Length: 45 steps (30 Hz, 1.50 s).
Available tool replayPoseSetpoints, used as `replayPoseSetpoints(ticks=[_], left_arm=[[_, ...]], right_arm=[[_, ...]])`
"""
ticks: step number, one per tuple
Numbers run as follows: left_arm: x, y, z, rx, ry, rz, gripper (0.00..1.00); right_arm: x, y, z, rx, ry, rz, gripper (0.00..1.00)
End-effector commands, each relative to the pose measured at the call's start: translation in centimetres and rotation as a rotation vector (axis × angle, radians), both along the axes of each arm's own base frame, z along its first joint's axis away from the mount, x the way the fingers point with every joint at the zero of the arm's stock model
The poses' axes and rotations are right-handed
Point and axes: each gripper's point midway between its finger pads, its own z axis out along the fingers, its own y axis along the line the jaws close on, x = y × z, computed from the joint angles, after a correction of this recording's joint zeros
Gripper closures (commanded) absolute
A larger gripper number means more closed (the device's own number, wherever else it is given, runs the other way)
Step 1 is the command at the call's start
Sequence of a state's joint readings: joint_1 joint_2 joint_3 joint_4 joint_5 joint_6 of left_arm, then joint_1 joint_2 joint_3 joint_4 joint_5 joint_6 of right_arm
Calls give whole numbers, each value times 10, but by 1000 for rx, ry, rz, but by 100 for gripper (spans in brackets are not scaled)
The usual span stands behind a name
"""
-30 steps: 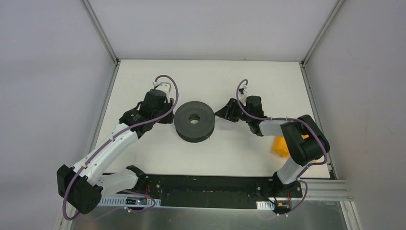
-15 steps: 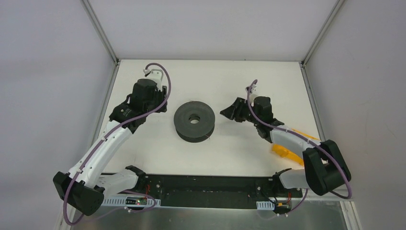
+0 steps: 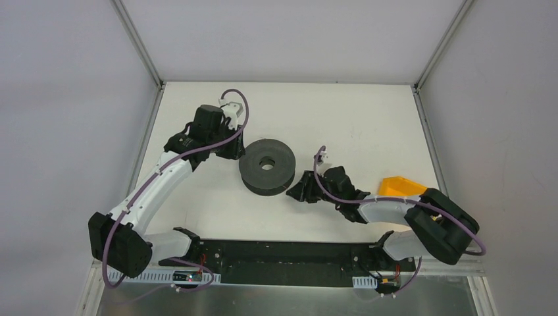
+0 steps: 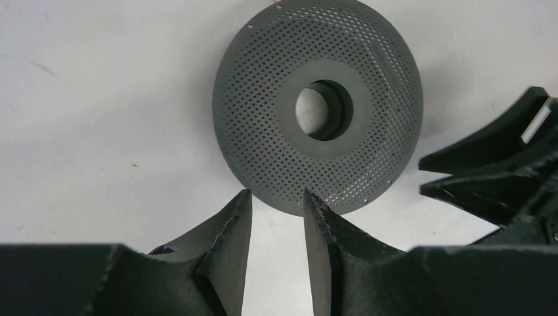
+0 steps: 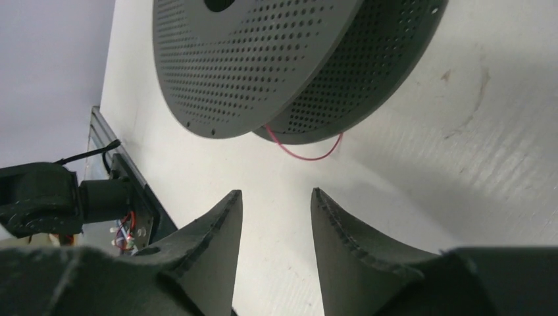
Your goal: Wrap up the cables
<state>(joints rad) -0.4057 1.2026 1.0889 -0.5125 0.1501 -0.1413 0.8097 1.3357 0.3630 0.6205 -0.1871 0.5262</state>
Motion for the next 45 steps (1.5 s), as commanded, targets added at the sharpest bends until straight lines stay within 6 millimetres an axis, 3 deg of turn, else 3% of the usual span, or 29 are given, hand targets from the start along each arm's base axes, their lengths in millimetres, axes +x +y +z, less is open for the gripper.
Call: replayPoseSetpoints(ticks=[1, 8, 12, 20, 30, 40, 45], left_arm=[[-9, -28, 4, -111, 38, -119, 68], [-12, -39, -27, -129, 140, -159, 70], [-12, -39, -45, -108, 191, -157, 72], [-9, -32, -59, -61, 222, -133, 72], [-11, -26, -72, -10, 271, -119, 73], [-12, -24, -77, 5, 298, -117, 73], [-12, -23, -77, 12, 297, -118, 73]], right_arm=[[22, 17, 17, 98, -100, -44, 57], [27, 34, -2, 159, -68, -63, 66], [39, 28, -12, 106, -108, -112, 72], [58, 8, -22, -41, -207, -182, 73], [75, -1, -14, -148, -320, -198, 72], [108, -16, -10, -180, -352, -245, 71], [104, -8, -3, -140, -352, -187, 70]])
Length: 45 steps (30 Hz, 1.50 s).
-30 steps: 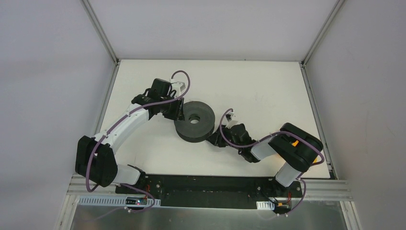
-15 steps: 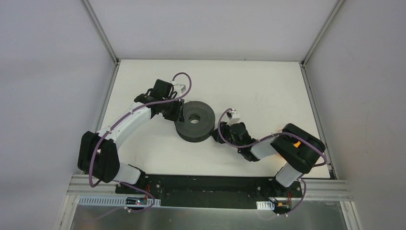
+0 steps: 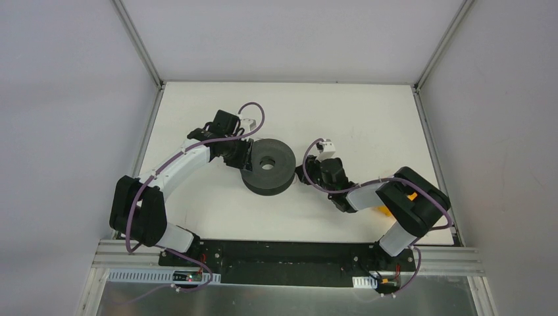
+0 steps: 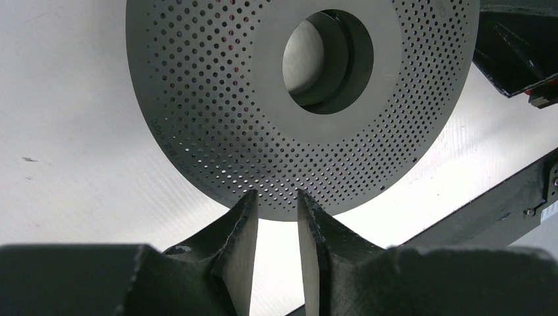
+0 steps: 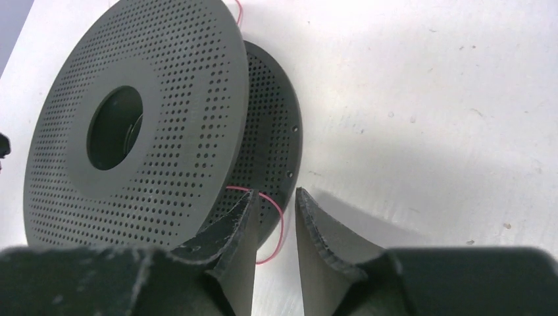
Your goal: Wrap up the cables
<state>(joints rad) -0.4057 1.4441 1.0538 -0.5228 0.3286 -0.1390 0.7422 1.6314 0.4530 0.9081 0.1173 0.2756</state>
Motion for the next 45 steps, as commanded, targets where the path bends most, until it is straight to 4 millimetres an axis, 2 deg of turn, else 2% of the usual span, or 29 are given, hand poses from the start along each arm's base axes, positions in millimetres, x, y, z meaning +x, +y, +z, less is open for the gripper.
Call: replayPoseSetpoints(ticks=[1, 3, 9, 16, 22, 26, 28, 31, 45], left_arm=[[5, 3, 6, 26, -22, -8, 74], [4, 4, 6, 33, -24, -8, 74], [6, 7, 6, 47, -28, -7, 74], [5, 7, 4, 51, -21, -6, 74], [6, 8, 2, 56, -17, -5, 74], [5, 8, 1, 60, -9, -5, 74], [5, 8, 0, 61, -6, -6, 74], [5, 8, -2, 66, -2, -5, 74], [4, 13, -12, 104, 38, -2, 75]], right_arm=[[-1, 14, 20, 48, -34, 72, 69], [-6, 10, 21, 52, -5, 82, 67], [-18, -2, 6, 21, 113, 106, 63], [-21, 12, -7, 53, 184, 183, 65], [-17, 14, -19, 47, 198, 176, 67], [-13, 7, -28, -2, 183, 151, 74], [-10, 4, -31, -29, 166, 142, 84], [-5, -2, -29, -60, 129, 127, 100], [11, 0, 15, -62, -96, 154, 100]])
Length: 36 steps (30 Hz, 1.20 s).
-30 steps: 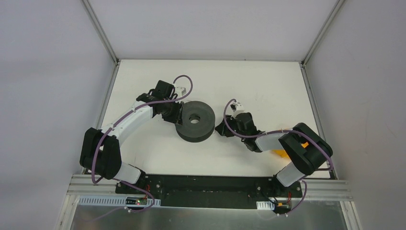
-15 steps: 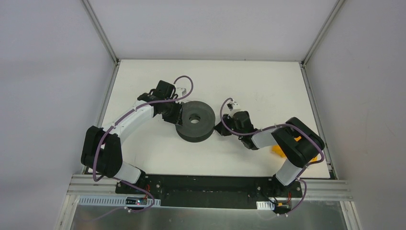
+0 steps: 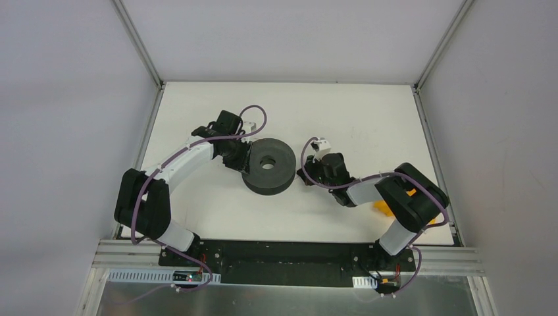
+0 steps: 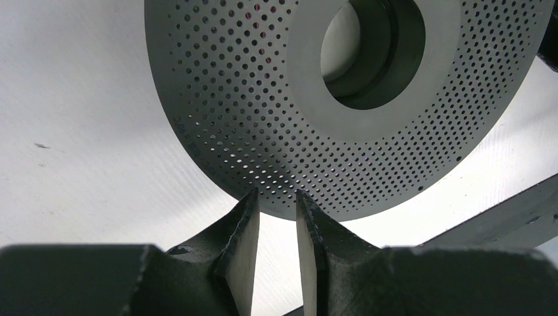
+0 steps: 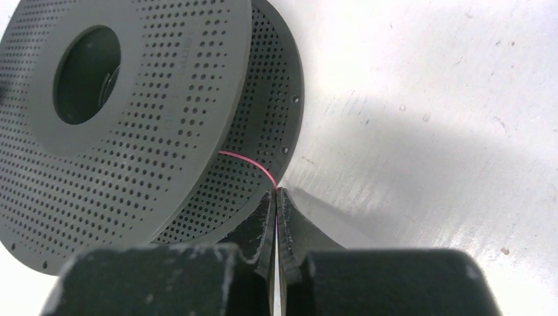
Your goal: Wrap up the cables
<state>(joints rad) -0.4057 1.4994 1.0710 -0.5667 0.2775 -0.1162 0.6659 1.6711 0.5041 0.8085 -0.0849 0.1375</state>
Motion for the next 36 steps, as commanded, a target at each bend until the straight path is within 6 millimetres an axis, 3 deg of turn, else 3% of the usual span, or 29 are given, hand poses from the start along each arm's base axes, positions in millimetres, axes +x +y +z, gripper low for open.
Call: replayPoseSetpoints(ticks=[1, 18, 29, 36], left_arm=[[5, 2, 4, 25, -7, -8, 75], [3, 5, -1, 49, 15, -10, 75], [3, 4, -2, 48, 23, -15, 76], [2, 5, -3, 49, 29, -16, 76]], right_arm=[[13, 0, 36, 40, -143, -8, 100], [24, -9, 60, -86, -316, -36, 100], [37, 7, 62, 59, -367, -74, 100], [41, 20, 56, 207, -293, -119, 100]])
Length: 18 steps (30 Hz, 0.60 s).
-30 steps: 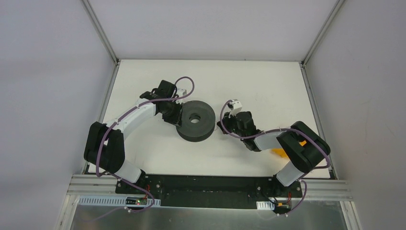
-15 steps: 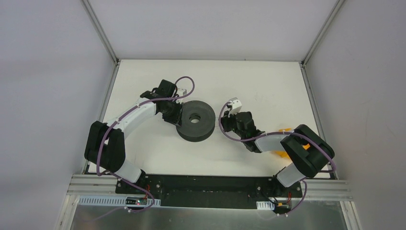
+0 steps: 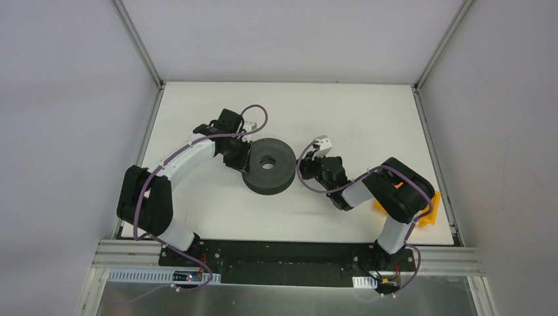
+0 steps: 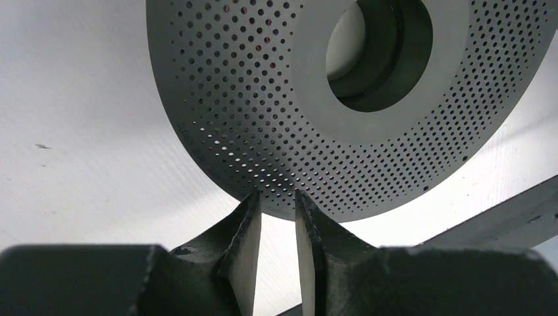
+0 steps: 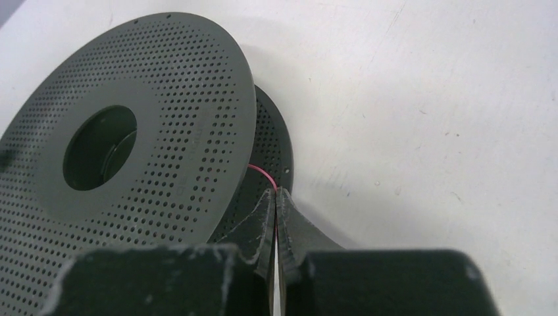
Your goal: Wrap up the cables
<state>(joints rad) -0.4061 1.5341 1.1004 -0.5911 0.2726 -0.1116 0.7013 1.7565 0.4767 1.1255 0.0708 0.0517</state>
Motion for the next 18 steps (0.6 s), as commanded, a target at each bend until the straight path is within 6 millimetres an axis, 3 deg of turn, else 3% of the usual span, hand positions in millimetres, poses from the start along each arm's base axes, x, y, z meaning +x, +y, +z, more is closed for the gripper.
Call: replayPoseSetpoints(ticks=[1, 18], left_arm=[[0, 4, 0, 31, 5, -15, 76], [0, 3, 1, 26, 8, -18, 76]], right_arm=[[11, 16, 31, 195, -52, -23, 100], [25, 24, 7, 369, 76, -130, 100]])
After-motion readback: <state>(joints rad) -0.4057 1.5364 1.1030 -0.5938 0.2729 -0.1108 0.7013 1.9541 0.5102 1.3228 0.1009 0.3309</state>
